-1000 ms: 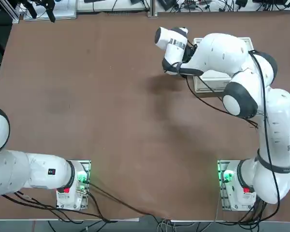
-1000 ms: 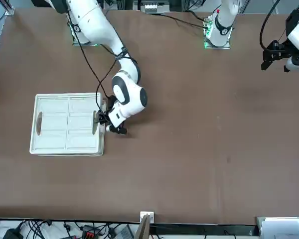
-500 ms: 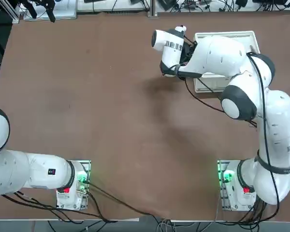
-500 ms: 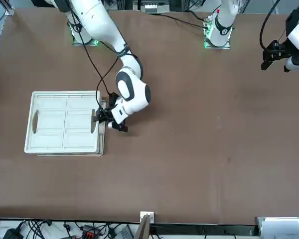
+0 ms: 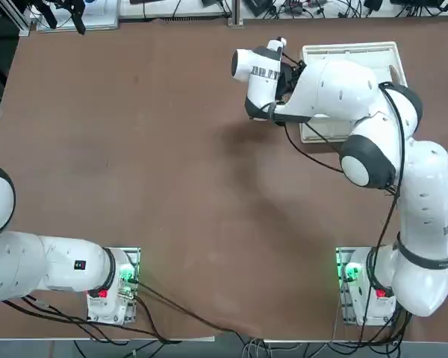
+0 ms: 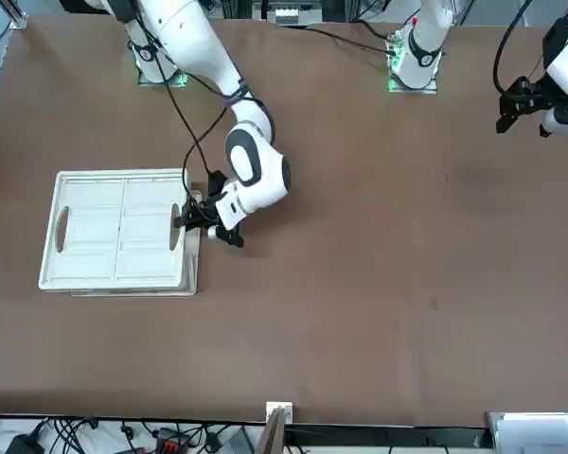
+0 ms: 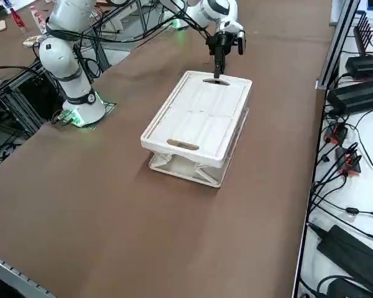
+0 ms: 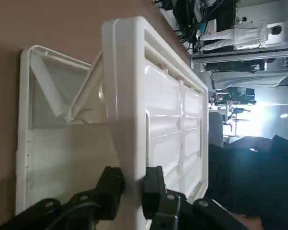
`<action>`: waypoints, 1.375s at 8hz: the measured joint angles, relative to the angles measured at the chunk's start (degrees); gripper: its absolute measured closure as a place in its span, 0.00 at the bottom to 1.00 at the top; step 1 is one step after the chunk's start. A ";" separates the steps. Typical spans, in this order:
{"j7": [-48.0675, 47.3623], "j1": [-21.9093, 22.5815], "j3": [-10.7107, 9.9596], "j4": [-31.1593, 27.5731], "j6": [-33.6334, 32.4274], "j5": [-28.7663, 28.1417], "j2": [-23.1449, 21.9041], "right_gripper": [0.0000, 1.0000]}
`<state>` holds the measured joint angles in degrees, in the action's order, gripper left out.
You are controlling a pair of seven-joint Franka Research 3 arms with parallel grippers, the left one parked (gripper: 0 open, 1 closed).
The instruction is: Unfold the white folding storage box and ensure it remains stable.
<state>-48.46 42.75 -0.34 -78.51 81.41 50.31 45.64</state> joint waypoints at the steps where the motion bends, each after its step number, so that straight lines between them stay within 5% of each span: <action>1: 0.00 0.06 0.00 0.26 -0.30 0.85 0.00 0.74; 11: 3.83 0.69 -0.28 3.88 -3.80 5.73 -0.11 0.74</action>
<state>-44.63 43.44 -0.62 -74.63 77.61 56.04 45.54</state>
